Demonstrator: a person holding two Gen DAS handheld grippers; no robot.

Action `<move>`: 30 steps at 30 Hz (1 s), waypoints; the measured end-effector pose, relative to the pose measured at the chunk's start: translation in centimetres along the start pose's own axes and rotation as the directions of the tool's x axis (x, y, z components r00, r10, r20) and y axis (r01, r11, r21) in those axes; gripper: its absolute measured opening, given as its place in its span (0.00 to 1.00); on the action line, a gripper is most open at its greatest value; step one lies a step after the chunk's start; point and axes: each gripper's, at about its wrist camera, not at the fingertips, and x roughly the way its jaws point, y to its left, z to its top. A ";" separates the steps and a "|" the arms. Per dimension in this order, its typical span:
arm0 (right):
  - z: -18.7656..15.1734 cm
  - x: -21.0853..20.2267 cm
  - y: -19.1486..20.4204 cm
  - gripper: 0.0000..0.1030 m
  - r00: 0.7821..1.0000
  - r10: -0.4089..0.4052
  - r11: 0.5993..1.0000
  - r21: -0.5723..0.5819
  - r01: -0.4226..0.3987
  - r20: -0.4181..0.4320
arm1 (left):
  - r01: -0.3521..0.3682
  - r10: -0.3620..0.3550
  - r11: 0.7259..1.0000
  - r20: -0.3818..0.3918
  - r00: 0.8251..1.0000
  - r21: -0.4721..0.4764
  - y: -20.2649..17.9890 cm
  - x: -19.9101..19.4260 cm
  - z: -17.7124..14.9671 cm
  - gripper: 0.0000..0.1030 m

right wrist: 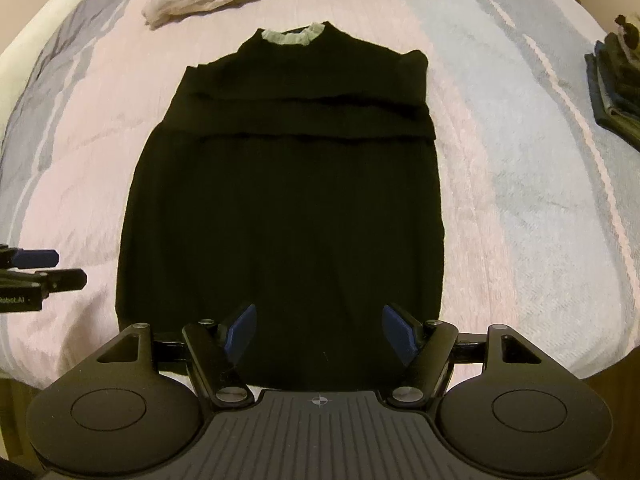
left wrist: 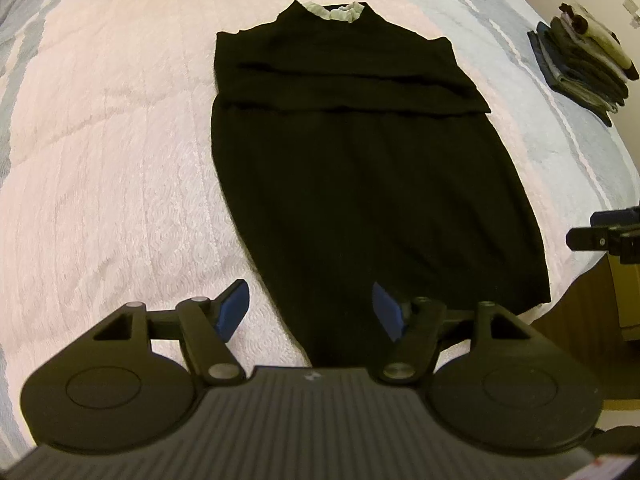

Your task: Fold large clothes

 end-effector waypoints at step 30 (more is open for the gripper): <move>-10.8 5.7 0.8 0.65 0.999 0.035 0.731 -0.683 -0.001 0.036 | -0.121 0.056 0.573 0.109 0.992 0.811 -7.1 5.4 -13.7 0.60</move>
